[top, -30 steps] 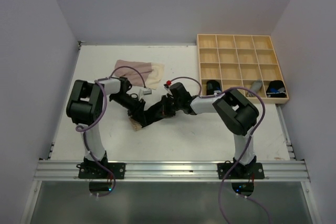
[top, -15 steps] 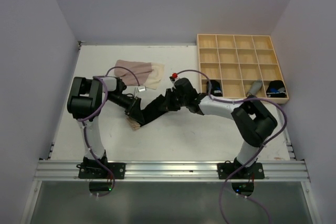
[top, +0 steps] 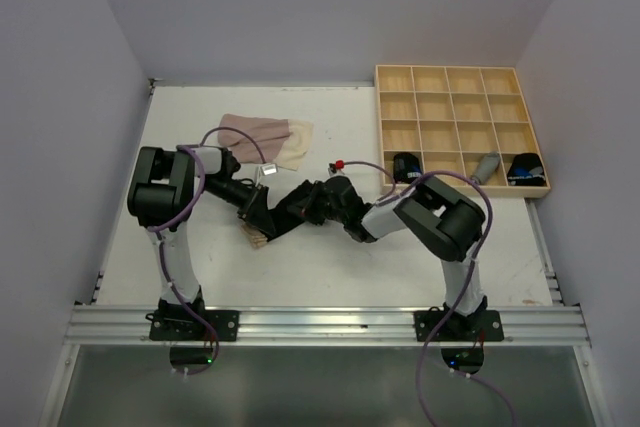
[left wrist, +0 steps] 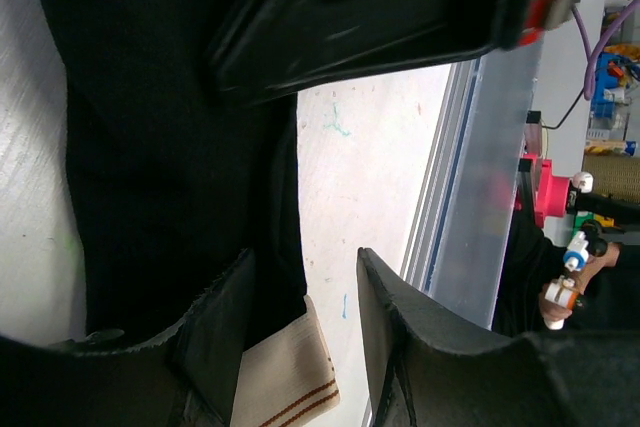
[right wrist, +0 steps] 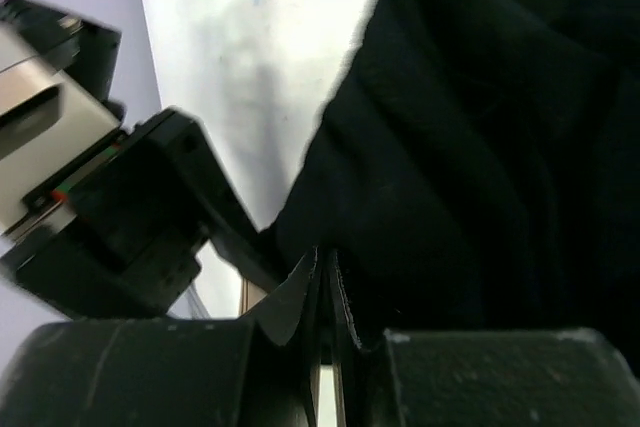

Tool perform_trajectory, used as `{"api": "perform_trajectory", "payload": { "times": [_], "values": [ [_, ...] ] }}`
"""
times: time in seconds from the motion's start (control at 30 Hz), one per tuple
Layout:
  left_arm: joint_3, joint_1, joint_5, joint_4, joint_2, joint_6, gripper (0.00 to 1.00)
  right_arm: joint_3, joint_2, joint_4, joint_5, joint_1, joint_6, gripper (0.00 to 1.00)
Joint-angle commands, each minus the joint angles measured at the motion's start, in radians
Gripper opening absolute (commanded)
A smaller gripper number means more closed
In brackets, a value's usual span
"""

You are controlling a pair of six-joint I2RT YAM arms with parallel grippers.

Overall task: Roll the underwear
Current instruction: Fold the underwear

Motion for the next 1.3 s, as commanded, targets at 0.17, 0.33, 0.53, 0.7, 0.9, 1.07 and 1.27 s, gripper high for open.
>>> {"api": "perform_trajectory", "payload": {
  "times": [0.17,0.33,0.53,0.7,0.9,1.07,1.27],
  "values": [
    [-0.030,0.029,-0.164,0.119,0.041,0.047,0.51,-0.163,0.200,0.529,0.164,0.009,0.330,0.08],
    [-0.031,0.044,-0.184,0.113,0.041,0.048,0.51,-0.284,0.155,0.576,0.204,0.006,0.322,0.07],
    [-0.036,0.049,-0.201,0.105,0.031,0.051,0.51,-0.228,0.039,0.487,0.157,-0.012,0.201,0.13],
    [-0.043,0.049,-0.207,0.102,0.025,0.065,0.52,-0.091,-0.060,0.314,0.135,-0.012,0.066,0.14],
    [-0.048,0.051,-0.211,0.102,0.014,0.065,0.52,0.019,0.027,0.313,0.120,-0.014,0.072,0.17],
    [-0.060,0.049,-0.230,0.116,-0.005,0.059,0.52,0.049,0.134,0.315,0.181,-0.015,0.103,0.17],
    [-0.071,0.049,-0.247,0.114,-0.005,0.064,0.52,0.007,0.182,0.293,0.223,-0.049,0.129,0.17]
  ]
}}
